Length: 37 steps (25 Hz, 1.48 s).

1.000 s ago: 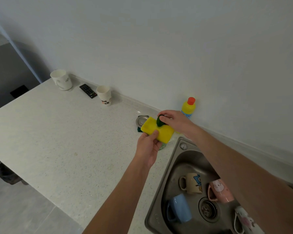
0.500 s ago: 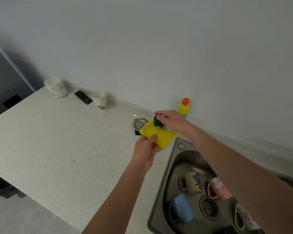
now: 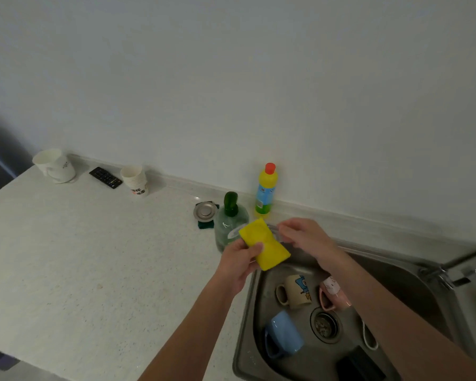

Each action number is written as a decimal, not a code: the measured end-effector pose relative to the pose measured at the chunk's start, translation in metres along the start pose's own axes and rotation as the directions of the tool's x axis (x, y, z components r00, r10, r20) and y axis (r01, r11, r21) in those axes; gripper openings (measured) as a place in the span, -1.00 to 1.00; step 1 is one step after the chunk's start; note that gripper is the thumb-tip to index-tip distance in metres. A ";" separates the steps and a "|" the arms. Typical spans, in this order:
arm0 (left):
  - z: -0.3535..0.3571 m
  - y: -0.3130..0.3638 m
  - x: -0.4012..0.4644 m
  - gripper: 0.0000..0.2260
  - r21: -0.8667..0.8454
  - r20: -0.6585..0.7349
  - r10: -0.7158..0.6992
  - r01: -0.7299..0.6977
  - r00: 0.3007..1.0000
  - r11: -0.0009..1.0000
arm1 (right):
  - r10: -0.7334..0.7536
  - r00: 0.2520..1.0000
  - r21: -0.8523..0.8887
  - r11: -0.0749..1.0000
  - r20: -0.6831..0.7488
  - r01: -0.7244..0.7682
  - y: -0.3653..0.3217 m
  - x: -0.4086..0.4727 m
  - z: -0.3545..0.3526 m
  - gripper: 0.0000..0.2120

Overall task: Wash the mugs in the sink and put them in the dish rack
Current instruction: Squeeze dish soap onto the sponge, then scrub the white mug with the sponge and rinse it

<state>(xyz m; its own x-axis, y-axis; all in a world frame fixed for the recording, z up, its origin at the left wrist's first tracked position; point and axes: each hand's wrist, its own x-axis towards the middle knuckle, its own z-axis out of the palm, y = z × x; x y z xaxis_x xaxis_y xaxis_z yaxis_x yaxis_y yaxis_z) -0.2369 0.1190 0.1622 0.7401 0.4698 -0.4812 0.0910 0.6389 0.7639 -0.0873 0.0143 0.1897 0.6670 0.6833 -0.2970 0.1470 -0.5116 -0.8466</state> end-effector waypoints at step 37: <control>0.227 -0.340 0.079 -0.67 0.981 0.188 -0.346 -0.194 0.919 0.016 | 0.759 0.635 0.571 0.588 -0.145 -0.573 0.404 -0.153 -0.159 -0.66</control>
<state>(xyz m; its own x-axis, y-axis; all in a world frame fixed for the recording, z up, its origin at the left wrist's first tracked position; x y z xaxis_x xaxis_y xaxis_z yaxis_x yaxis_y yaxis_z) -0.0580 -0.1990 -0.0379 0.7738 0.0963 -0.6260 0.5113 -0.6783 0.5277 -0.0138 -0.3795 -0.0365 0.6408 -0.0299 -0.7672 -0.7126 -0.3950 -0.5798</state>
